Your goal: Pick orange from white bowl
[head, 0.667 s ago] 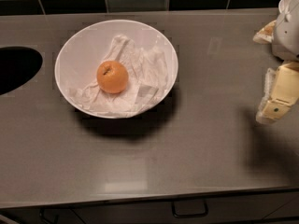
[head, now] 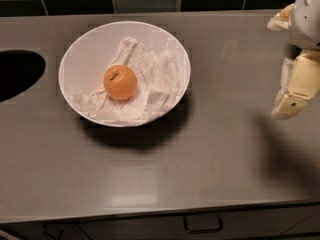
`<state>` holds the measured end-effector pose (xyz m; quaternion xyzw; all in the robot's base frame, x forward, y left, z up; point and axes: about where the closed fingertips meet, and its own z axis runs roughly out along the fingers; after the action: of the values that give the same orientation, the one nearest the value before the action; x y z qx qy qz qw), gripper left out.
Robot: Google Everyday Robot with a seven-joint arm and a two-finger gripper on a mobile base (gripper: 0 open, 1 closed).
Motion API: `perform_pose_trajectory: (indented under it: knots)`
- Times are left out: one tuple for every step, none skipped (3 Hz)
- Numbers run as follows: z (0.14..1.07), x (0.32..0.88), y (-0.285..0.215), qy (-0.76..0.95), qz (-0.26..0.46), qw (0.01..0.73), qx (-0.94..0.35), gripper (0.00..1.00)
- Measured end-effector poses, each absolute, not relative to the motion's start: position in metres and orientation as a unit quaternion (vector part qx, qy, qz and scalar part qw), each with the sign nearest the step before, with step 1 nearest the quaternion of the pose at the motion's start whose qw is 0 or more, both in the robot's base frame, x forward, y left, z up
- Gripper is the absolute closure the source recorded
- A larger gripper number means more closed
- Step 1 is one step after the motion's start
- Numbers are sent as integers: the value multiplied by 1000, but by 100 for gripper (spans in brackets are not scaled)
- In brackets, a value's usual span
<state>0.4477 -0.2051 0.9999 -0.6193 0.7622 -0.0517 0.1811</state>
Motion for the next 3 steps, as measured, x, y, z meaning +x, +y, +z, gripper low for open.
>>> perform_pose_trajectory:
  knots:
    - [1033, 466, -169, 716, -70, 202, -665, 0]
    - [1046, 479, -107, 635, -59, 225, -737, 0]
    - [1046, 479, -107, 635, -59, 225, -737, 0]
